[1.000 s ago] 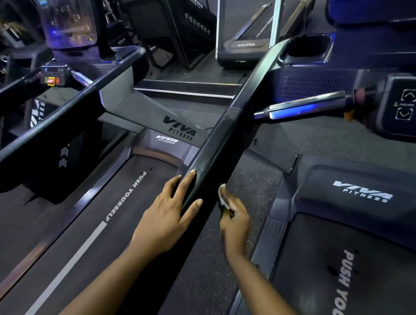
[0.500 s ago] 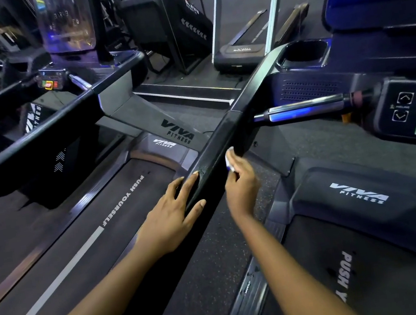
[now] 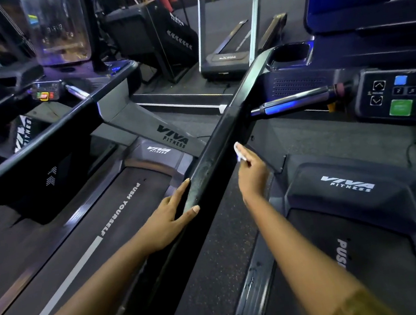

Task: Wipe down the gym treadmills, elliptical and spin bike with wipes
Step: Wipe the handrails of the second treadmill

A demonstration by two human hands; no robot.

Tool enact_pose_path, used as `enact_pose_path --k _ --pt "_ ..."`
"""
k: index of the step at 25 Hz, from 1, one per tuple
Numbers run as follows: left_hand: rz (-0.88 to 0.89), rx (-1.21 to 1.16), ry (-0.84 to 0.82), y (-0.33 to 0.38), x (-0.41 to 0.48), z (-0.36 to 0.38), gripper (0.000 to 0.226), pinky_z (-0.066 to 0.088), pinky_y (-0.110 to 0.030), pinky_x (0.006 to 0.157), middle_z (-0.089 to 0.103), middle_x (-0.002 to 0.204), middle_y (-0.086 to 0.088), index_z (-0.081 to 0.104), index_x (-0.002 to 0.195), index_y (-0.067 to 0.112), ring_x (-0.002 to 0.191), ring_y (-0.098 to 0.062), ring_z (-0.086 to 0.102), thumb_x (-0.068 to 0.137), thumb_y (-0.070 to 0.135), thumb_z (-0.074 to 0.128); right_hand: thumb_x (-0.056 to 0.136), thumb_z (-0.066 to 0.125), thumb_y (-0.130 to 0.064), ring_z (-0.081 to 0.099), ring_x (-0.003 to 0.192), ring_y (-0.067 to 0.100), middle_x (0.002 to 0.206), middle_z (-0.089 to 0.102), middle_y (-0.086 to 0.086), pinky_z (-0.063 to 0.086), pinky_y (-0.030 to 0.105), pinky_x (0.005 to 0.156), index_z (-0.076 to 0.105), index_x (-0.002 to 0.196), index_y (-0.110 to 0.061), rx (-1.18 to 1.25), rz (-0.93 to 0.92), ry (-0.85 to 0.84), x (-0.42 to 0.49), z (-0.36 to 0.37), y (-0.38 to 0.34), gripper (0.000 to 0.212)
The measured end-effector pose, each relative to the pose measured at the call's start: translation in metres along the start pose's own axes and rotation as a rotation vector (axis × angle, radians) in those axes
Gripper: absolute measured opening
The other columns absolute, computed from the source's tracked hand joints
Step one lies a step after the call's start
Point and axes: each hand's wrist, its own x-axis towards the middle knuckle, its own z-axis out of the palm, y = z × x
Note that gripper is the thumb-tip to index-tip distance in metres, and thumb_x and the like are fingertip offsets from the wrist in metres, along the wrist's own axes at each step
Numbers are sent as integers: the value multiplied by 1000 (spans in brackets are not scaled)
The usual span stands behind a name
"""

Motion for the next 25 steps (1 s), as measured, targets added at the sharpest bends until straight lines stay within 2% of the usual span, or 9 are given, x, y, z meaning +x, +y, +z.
enact_pose_path --k 2,5,8,10,15,18,21,23,25 --pt "40 9 16 -4 -17 6 66 25 -21 100 30 151 -1 -1 142 50 137 -16 30 90 55 39 81 46 19 61 107 22 114 65 15 40 6 91 64 111 5 -13 -5 -3 1 15 -1 38" --pt "47 43 78 -5 -22 12 62 26 -25 103 31 151 3 2 146 47 137 -16 31 95 55 37 79 50 17 61 107 16 115 65 10 35 1 91 66 110 1 -38 -107 27 -37 23 -5 39" --pt "28 65 85 -7 -19 13 71 29 -34 105 38 146 -2 1 146 48 135 -19 34 84 69 30 79 53 10 58 104 8 114 67 4 40 10 94 69 107 -5 -97 -347 -41 -88 17 -7 36" --pt "28 69 107 -7 -19 14 65 30 -38 107 38 146 -4 2 146 47 135 -21 35 92 61 34 80 56 8 59 102 8 112 68 4 43 14 93 70 106 -6 -138 -464 -86 -106 10 -7 33" --pt "58 87 127 -4 -22 14 59 30 -40 104 42 140 -4 1 146 49 130 -25 39 96 54 31 77 43 5 64 101 24 109 68 14 41 19 95 68 108 0 -289 -415 -42 -14 8 -12 40" --pt "52 86 134 -3 -22 14 58 29 -40 103 44 136 -5 1 147 48 127 -24 41 96 52 31 75 39 1 65 93 35 102 68 21 47 31 87 70 98 4 -521 -461 -183 20 20 -20 38" --pt "54 94 141 -5 -23 15 59 32 -40 101 44 136 -5 0 145 50 125 -27 44 95 55 30 77 35 -9 67 82 29 94 71 15 51 27 76 71 91 1 -650 -727 -200 -13 13 -22 40" --pt "47 102 135 -6 -20 16 59 33 -40 101 43 138 -6 0 146 49 125 -28 44 95 55 30 79 37 -9 66 85 26 98 70 13 51 27 79 71 97 0 -640 -871 -272 -44 3 -21 39" --pt "54 67 119 -8 -18 15 59 32 -40 104 42 141 -6 1 146 49 129 -25 41 95 54 32 81 46 -2 64 93 22 106 68 10 49 25 85 69 104 -1 -554 -869 -408 -68 -6 -25 32"
